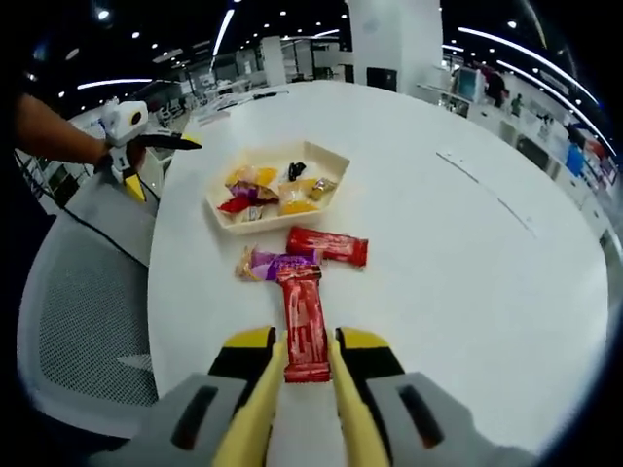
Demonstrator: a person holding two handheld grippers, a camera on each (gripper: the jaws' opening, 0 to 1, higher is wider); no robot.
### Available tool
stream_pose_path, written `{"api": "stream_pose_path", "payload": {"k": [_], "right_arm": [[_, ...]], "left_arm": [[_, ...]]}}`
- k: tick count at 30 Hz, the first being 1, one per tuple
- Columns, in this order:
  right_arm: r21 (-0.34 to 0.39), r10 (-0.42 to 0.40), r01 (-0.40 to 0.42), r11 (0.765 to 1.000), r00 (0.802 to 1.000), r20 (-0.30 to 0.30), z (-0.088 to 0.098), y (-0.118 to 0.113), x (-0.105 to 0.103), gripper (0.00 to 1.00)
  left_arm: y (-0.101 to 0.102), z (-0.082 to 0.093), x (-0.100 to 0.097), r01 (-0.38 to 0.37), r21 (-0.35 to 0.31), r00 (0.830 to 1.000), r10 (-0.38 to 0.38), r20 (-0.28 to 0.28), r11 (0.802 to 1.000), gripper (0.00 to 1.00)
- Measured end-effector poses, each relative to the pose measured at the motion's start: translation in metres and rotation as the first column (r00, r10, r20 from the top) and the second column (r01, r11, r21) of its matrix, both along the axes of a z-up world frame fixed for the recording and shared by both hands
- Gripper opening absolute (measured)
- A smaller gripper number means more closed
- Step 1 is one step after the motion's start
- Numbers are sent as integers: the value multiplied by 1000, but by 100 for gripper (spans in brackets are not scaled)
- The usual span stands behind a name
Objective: Place the target food into the container with the food tongs after gripping and lifting it, then release it inside without dropping or visibly crushing the food.
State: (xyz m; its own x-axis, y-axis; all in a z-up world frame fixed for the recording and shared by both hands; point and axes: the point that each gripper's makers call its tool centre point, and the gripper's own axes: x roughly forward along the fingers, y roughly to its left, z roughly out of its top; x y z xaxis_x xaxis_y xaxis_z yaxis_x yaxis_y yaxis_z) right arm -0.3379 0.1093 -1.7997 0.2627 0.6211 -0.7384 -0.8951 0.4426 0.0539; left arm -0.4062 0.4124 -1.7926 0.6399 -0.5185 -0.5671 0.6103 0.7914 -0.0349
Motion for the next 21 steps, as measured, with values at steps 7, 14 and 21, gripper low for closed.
{"api": "stream_pose_path", "payload": {"k": [7,14,21], "right_arm": [[-7,-8,8,1000,1000,27,18,-11,10,24],[-5,-12,12,1000,999,40,29,-11,13,24],[-7,-13,14,1000,998,56,37,-3,16,24]], "left_arm": [[-3,3,-1,11,-8,1000,-11,7,1000,99],[0,5,3,-13,-29,1000,13,13,999,99],[-15,8,-3,55,5,998,-55,38,998,99]]}}
